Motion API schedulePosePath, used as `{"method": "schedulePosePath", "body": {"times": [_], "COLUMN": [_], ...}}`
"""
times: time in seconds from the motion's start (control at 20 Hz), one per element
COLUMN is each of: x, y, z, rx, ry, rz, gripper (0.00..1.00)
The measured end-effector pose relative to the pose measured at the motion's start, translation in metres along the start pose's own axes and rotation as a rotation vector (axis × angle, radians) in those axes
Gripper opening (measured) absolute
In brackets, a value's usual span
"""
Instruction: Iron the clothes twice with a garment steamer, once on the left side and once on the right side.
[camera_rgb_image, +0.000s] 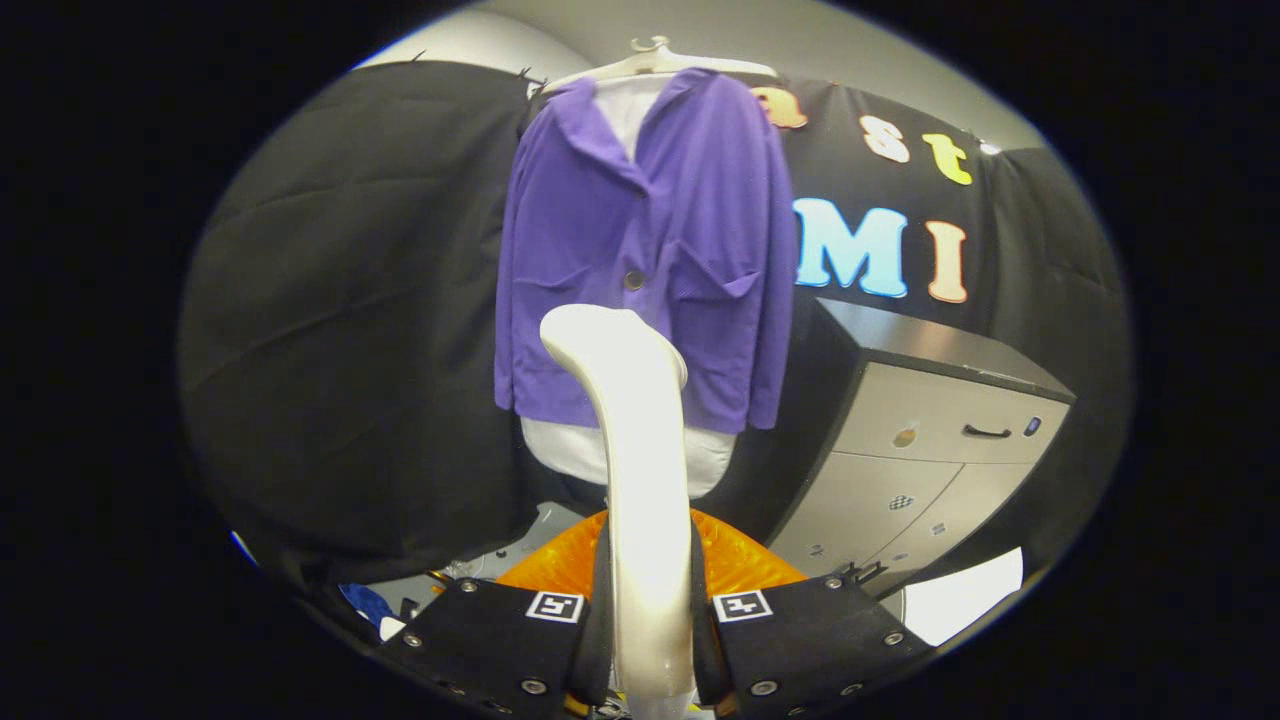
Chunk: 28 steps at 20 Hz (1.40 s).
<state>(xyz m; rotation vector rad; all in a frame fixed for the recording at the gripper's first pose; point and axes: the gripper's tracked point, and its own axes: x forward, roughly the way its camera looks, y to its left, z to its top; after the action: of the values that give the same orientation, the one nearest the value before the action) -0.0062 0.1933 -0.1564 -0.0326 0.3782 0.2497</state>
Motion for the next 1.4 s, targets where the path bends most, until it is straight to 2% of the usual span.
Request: {"method": "schedulePosePath", "body": {"times": [0.45,0.6,0.8,1.15,1.4], "x": [-0.062,-0.075,-0.086,-0.107,-0.109], "y": [-0.111,-0.134,-0.148,-0.127,-0.123], "z": [0.106,0.136,0.161,0.194,0.191], "rx": [0.174,0.162,0.147,0.082,0.058], "ry": [-0.232,-0.318,-0.390,-0.492,-0.493], "rz": [-0.208,-0.291,-0.341,-0.308,-0.295], "gripper": [0.33,0.33,0.33,0.33,0.33]}}
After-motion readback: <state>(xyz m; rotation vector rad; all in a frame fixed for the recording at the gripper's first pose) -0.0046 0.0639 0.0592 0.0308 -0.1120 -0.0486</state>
